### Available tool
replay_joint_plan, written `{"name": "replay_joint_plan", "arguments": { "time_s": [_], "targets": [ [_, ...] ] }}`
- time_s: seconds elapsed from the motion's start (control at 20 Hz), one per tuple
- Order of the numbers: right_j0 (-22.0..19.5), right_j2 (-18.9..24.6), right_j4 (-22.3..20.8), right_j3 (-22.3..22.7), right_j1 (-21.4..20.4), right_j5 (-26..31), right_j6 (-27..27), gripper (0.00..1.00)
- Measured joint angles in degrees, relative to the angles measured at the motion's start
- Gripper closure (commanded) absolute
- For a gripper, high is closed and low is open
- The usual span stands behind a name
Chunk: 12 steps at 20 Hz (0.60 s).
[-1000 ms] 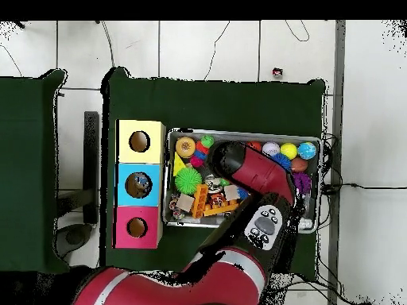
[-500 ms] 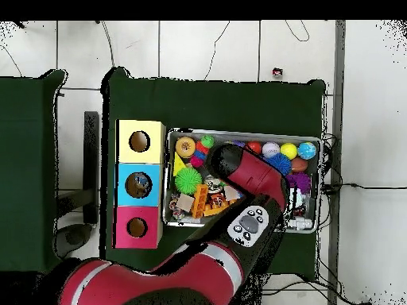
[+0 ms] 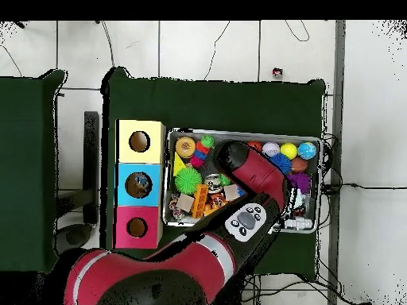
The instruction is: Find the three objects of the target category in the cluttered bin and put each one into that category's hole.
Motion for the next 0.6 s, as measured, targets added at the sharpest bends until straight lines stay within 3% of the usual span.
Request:
{"name": "replay_joint_plan", "arguments": {
  "time_s": [0.15, 0.3, 0.6],
  "targets": [
    [0.01, -1.66, 2.26, -2.01, 2.17, 1.88, 6.77, 0.0],
    [0.02, -4.02, 5.04, -5.65, 5.22, 5.7, 17.25, 0.0],
    [0.02, -6.13, 5.98, -9.78, 7.51, 10.78, 27.89, 0.0]
  ]
}}
